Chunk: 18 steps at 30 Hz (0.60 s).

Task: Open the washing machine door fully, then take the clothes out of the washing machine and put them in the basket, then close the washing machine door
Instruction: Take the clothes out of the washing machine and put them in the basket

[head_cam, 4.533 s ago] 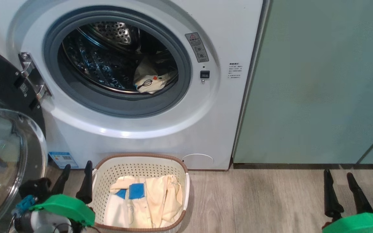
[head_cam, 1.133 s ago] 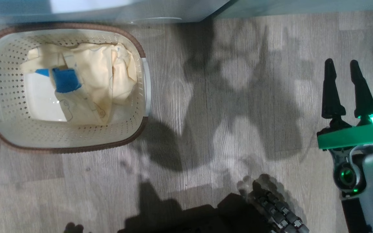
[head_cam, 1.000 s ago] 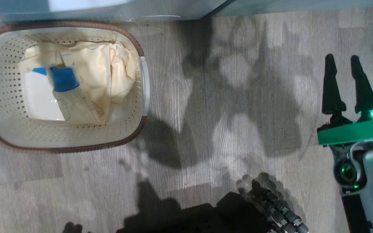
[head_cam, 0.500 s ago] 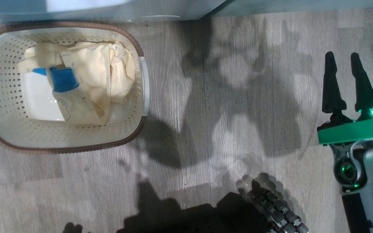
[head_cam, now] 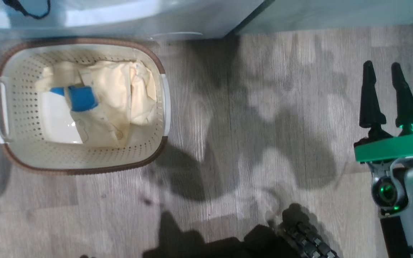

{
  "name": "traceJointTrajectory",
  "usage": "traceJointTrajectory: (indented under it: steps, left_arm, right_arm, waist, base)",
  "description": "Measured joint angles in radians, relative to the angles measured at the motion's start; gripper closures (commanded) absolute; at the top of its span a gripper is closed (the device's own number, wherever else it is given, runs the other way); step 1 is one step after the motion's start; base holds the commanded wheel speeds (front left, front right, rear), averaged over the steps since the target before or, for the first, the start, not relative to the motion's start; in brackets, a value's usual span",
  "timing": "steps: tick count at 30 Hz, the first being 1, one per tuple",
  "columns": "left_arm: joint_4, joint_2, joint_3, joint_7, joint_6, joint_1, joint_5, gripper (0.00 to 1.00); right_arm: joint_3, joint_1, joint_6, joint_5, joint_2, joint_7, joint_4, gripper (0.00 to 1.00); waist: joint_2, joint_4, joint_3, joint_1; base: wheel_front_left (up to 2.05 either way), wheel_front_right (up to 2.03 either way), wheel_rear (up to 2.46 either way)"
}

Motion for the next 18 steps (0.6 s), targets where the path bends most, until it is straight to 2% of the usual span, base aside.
traceJointTrajectory:
  steps: [10,18]
  left_arm:
    - [-0.046,0.002,-0.015,-0.102,0.0,0.109,-0.097,1.0]
    - [-0.123,0.01,-0.026,-0.191,0.0,0.27,-0.187,1.0]
  right_arm:
    - [-0.024,0.043,0.0,-0.017,0.0,0.0,0.012,0.0]
    - [-0.038,0.092,0.0,-0.029,0.001,0.0,0.026,0.0]
  waist:
    - [0.0001,0.031,-0.105,-0.0001]
    - [0.0001,0.058,-0.214,-0.0001]
  base:
    - [0.0,0.0,0.0]
    - [0.0,0.0,0.0]
